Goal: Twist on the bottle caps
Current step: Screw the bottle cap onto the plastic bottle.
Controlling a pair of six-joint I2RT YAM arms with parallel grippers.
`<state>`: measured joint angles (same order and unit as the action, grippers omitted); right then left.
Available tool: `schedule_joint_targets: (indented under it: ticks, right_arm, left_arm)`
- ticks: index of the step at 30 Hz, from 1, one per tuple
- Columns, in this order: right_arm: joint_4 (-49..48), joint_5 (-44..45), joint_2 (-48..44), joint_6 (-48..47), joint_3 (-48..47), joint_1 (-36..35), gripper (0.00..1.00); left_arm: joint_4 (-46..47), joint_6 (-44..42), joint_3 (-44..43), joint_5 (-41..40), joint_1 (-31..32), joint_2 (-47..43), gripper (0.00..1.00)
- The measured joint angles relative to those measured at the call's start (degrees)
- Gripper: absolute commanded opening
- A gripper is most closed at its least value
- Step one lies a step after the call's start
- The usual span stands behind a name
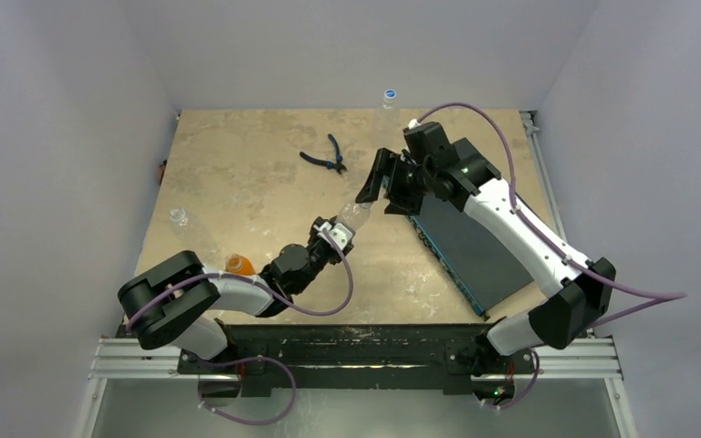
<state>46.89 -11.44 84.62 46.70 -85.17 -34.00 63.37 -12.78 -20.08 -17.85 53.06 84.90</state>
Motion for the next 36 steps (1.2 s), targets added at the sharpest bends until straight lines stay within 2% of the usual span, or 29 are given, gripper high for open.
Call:
schedule_joint_targets:
  ticks: [4,11,18,21,28,36]
  right_arm:
    - [-0.3,1.3,-4.2,-0.3,0.0,0.0,0.96]
    - [-4.0,2.9,-11.3,-7.0,0.0,0.0,0.99]
    - [-8.2,2.1,-15.4,-19.6,0.5,0.0,0.88]
    - [-9.2,-1.8,-16.8,-24.3,1.3,0.0,0.78]
    - [-8.1,-11.9,-17.4,-32.2,1.4,-0.2,0.76]
    - [-2.9,-17.3,-19.5,-38.1,1.3,-0.7,0.72]
  left_arm:
    - [0.1,0.5,-0.9,1.2,0.0,0.0,0.00]
    - [-6.5,3.4,-3.3,9.9,-0.9,-1.1,0.00]
    - [-15.0,6.8,-3.6,19.9,-3.3,-7.6,0.00]
    - [-17.9,8.1,-3.6,23.9,-4.2,-10.9,0.00]
    - [-24.8,11.7,-3.6,32.5,-5.0,-17.1,0.00]
    - [-31.5,13.9,-3.6,37.6,-5.0,-23.6,0.00]
